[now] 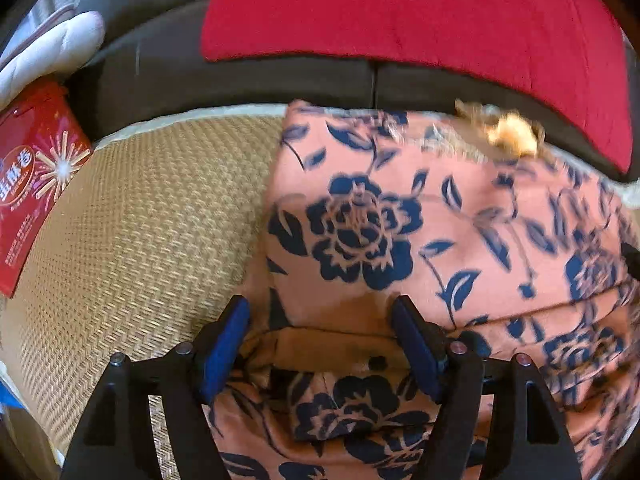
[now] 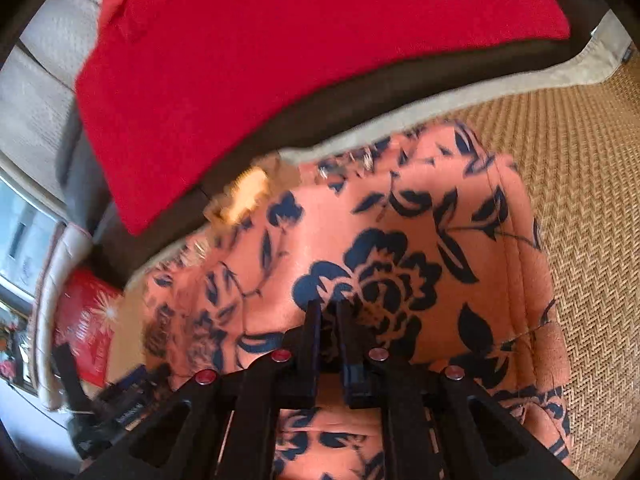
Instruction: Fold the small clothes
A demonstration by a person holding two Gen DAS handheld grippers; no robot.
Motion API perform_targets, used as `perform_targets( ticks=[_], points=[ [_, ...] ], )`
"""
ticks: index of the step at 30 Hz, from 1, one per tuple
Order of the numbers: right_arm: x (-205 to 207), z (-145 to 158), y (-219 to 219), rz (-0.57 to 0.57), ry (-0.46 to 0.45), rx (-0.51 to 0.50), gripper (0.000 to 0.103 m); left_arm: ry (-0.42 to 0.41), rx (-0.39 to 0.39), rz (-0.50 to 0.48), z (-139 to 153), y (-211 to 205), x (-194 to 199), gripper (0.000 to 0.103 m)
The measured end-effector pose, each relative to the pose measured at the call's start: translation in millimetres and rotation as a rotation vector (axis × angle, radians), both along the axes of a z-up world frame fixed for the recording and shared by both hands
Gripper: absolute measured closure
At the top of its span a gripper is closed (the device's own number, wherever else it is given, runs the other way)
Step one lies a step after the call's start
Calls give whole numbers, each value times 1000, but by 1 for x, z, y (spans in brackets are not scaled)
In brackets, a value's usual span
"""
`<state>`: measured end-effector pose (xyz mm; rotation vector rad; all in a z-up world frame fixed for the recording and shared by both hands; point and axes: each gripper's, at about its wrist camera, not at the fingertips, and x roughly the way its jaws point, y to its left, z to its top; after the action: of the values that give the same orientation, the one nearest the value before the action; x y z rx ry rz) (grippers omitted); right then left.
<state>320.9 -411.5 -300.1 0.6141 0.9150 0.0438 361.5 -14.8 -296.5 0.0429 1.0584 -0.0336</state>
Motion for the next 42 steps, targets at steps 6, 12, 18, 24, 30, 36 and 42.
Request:
perform_targets(
  ticks=[6, 12, 18, 24, 30, 36, 42],
  points=[
    [0, 7, 23, 95, -66, 61, 91, -15, 9, -14, 1, -4, 6, 28],
    [-4, 1, 38, 177, 14, -3, 91, 34, 20, -23, -2, 3, 5, 26],
    [-61, 21, 0, 101, -52, 31, 89, -79, -23, 28, 37, 37, -36, 26],
    [-144, 55, -33, -2, -189, -11, 59, -249, -96, 33, 74, 62, -110, 18],
    [-241, 53, -56, -89, -209, -41, 9, -249, -78, 42, 48, 94, -193, 17],
    [-289, 21, -73, -133, -76, 89, 9, -140, -128, 72, 19, 120, -246, 17],
    [-292, -1, -72, -122, 13, 152, 10, -65, -218, 107, 4, 129, -274, 17]
  ],
)
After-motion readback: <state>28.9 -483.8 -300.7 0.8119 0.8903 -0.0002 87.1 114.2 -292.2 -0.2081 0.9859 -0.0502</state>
